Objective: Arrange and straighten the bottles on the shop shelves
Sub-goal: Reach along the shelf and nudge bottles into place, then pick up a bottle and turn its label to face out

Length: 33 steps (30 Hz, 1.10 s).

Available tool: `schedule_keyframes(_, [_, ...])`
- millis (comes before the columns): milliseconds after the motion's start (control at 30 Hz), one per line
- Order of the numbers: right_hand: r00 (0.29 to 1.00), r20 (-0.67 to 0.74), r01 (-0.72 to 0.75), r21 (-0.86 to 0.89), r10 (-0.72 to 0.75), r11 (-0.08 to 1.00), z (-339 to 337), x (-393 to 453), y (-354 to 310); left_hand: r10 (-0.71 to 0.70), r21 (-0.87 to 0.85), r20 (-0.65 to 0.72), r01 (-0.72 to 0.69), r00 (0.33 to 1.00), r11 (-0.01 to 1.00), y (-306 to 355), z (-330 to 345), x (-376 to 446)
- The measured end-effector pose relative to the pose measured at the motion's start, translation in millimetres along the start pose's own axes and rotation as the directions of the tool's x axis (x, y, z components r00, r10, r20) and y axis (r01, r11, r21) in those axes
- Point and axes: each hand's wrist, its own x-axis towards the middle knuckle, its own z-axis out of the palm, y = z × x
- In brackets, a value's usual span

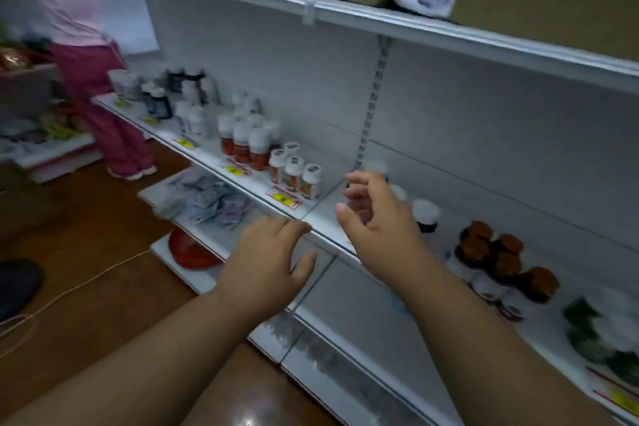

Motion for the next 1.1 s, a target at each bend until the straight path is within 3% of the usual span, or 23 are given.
schedule_keyframes(233, [0.995, 0.043, 0.093, -0.132, -0.088, 0.987, 99.9, 86.5, -27.7, -0.183, -0.043, -0.058, 0.181, 0.981, 0.983, -114.9, -27.2, 19.5])
schedule_keyframes(367, [0.993, 0.090, 0.077, -0.057, -0.072, 0.995, 154.3, 151.7, -23.8, -0.243, -0.047, -0.064, 0.241, 0.968, 0.969, -176.9, -24.8, 48.5])
schedule_keyframes(667, [0.974, 0.190, 0.138, -0.060, -0.124, 0.989, 273.9, 294.9, -50.0, -0.338, -0.060, -0.110, 0.333, 0.935, 0.941, -312.6, -61.8, 131.8])
schedule_keyframes(800, [0.984, 0.155, 0.106, -0.104, -0.089, 0.989, 326.7, 340.2, -49.7, -0.283, -0.094, -0.071, 0.276, 0.956, 0.956, -380.8, -63.9, 163.3])
schedule_keyframes(933, [0.996, 0.073, -0.034, -0.154, 0.045, 0.988, 360.8, 383.2, -42.4, -0.173, -0.104, -0.001, 0.172, 0.985, 0.980, -446.9, -70.2, 201.7])
schedule_keyframes(1100, [0.980, -0.091, -0.201, -0.424, 0.179, 0.883, 349.4, 457.5, -19.6, -0.038, -0.128, 0.068, 0.046, 0.997, 0.991, -497.8, -76.1, 257.2])
